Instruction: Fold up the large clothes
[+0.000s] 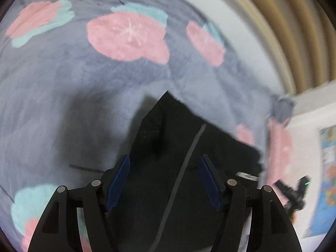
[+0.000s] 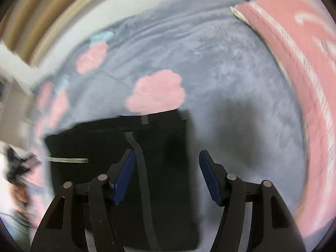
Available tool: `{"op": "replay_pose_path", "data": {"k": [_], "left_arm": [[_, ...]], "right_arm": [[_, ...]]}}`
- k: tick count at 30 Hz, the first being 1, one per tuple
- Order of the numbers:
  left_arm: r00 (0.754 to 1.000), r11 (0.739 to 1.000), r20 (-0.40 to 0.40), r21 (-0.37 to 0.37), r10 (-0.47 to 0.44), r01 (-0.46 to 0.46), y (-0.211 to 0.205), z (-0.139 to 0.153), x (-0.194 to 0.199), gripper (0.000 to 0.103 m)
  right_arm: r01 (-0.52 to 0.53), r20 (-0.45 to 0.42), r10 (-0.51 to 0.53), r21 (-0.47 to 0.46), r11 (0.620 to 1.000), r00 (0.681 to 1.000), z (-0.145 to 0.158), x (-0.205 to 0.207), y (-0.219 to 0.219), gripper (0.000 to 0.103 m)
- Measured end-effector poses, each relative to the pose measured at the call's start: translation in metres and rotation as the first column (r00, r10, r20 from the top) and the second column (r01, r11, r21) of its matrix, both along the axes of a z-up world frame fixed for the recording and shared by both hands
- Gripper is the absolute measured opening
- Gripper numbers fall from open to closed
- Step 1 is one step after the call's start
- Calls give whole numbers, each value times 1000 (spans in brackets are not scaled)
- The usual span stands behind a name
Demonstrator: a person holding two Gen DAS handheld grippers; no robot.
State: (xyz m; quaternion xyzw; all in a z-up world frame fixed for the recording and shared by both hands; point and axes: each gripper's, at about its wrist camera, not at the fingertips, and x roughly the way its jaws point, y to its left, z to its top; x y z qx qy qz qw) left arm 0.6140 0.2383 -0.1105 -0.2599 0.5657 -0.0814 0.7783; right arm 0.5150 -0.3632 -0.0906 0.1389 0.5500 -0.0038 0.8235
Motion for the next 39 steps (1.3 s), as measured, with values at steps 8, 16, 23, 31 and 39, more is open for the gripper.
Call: {"op": "replay_pose_path", "data": {"k": [8, 16, 23, 31, 39], "left_arm": [[996, 996, -53, 43, -73, 75, -15, -46, 45, 69], [998, 995, 6, 84, -55, 54, -25, -42, 35, 18], [976, 996, 198, -11, 93, -93, 6, 29, 17, 13], [987, 982, 65, 115, 144, -150, -3, -36, 78, 13], [987, 976, -77, 175, 144, -129, -9, -97, 91, 53]], "right_arm": [[-66, -65, 65, -18, 998, 996, -69, 46, -2, 67], [-122, 16, 127, -178, 976, 992, -48, 40, 32, 23], [-69, 179, 119, -264, 962, 977, 33, 41, 42, 20], [-52, -16, 50, -290, 956, 999, -61, 122, 47, 20], [-82, -157, 38, -284, 955, 987, -116, 129, 51, 39]]}}
